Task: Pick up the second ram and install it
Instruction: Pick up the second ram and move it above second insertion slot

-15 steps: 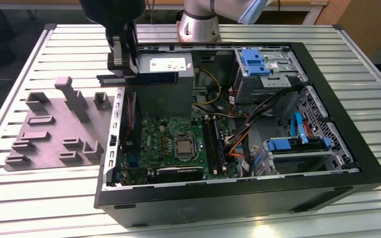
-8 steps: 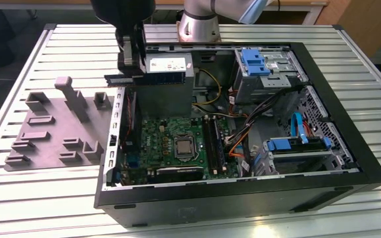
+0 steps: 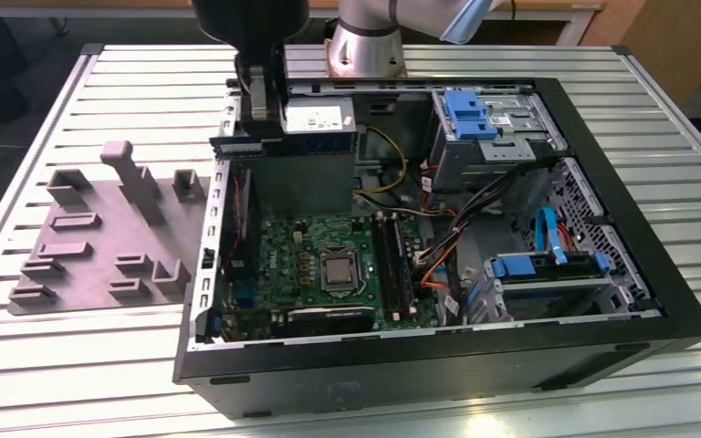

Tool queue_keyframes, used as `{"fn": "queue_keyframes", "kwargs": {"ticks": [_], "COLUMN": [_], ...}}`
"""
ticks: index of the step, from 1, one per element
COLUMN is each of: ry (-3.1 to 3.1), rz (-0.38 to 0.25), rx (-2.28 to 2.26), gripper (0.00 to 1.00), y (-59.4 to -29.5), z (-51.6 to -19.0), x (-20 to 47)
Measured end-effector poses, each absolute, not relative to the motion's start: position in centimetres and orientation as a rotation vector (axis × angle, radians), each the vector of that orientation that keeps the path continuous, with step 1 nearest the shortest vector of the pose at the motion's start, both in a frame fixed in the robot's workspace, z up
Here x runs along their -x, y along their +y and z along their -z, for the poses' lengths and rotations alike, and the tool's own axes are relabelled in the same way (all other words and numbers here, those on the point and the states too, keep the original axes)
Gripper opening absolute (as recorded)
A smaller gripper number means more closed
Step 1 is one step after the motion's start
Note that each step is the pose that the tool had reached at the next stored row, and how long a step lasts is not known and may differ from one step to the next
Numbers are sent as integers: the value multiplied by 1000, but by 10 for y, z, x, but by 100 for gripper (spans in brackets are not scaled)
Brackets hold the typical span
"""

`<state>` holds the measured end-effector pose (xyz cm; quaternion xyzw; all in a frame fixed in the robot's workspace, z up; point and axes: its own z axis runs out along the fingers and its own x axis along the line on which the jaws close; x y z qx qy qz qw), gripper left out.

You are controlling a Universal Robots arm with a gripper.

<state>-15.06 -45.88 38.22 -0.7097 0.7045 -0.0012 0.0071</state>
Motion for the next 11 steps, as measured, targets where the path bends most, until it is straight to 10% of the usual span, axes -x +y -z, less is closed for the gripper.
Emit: {"fn": "queue_keyframes", "kwargs": {"ticks": [11], "ry": [2203], "rz": [4], "rx": [2220], "gripper": [14], "y": [-459], "z": [-382], "x": [122]}}
